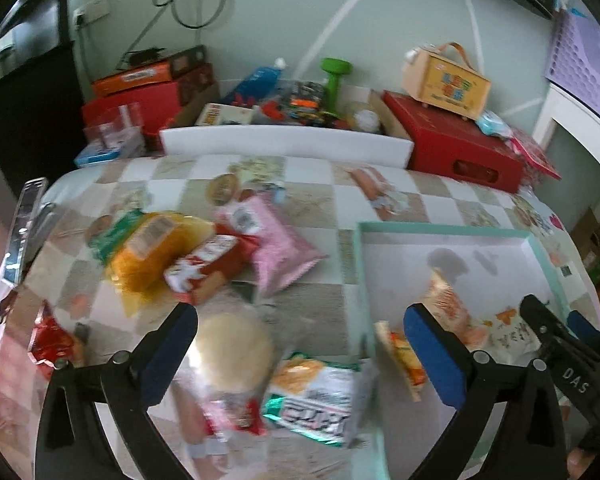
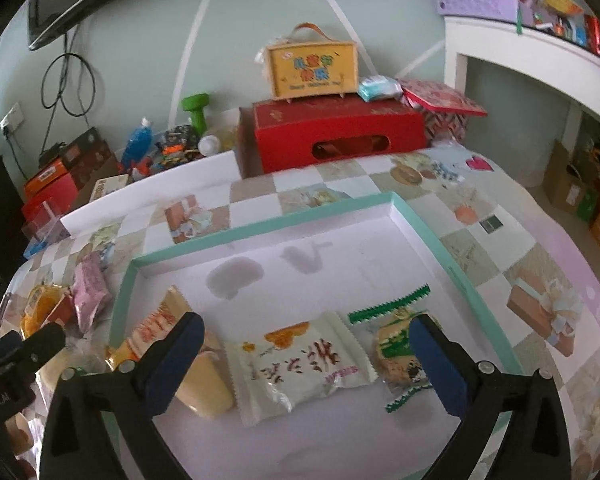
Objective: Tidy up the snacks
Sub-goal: 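Move both grippers back over the snack pile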
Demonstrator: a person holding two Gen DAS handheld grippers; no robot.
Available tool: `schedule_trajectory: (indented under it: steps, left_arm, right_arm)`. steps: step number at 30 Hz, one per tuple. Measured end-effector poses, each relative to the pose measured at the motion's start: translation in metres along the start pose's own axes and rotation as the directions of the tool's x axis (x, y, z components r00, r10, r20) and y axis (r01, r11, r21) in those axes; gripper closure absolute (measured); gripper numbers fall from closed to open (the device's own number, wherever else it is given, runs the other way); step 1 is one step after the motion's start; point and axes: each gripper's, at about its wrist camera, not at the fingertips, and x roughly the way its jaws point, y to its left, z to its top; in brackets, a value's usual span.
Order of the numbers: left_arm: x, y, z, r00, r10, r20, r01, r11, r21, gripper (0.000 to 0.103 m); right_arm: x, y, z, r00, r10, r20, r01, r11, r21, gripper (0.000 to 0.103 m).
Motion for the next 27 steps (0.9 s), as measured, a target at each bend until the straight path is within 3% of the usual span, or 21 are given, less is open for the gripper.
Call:
schedule_trajectory:
  steps: [13,22,27]
  left_arm:
    - [-0.031,0.073,-0.007,0.991,0.111,0.077,-0.101,0.986,-0.129,0.0]
    - [-0.042,0.139,-0.02,0.976,0.216,0.03,-0.203,0.95,-0.239,0.0]
    - [-0.041,0.166,-0.03,0.977,0.214,-0.026,-0.212,0.931,-0.299,0.0]
  right_arm:
    - [-0.012,0.029,0.001,0.999,0.053,0.003,-0.053,0.998,-0.015,0.0]
    - [-0.025,0.083,-0.007,0.982,0.189,-0.005,-0.189,0.977,-0.098,0.0]
    - [-0.026,0.116,-0.018,0.962,0.269,-0.04,-0.272,0.953,-0.133,0.0]
